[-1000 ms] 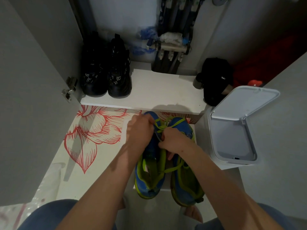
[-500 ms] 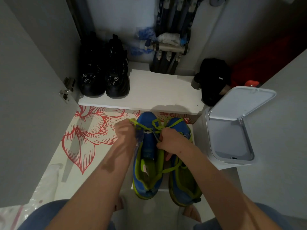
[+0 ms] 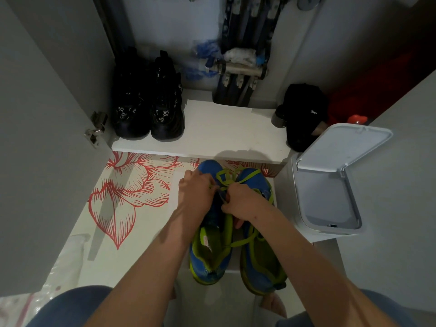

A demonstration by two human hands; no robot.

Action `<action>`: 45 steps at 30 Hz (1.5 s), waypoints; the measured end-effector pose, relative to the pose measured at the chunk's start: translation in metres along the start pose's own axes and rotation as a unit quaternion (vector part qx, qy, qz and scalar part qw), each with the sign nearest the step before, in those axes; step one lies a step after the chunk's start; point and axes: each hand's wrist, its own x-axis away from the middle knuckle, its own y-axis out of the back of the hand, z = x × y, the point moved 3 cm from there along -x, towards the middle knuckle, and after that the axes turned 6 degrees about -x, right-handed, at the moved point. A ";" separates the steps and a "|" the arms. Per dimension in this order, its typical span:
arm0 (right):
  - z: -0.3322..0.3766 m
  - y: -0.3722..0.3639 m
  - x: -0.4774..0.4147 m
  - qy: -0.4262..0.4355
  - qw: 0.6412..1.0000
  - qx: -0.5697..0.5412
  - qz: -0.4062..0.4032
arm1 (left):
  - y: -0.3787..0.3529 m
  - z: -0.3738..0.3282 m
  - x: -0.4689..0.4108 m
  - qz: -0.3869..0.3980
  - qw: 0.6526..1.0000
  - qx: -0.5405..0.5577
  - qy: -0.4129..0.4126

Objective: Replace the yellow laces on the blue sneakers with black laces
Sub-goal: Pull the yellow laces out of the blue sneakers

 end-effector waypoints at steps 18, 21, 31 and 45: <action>-0.003 -0.001 -0.003 -0.012 0.999 0.031 0.008 | -0.007 0.020 -0.006 -0.076 0.863 0.428 0.260; -0.003 -0.001 -0.003 -0.006 1.000 0.016 0.013 | 0.011 0.033 -0.010 -0.073 0.579 0.742 0.330; 0.000 -0.001 -0.004 -0.008 0.999 0.050 0.016 | -0.014 0.006 0.000 0.017 0.995 0.092 0.027; -0.002 -0.003 -0.003 -0.008 1.000 0.019 0.020 | 0.017 0.020 -0.001 -0.088 0.908 0.369 0.177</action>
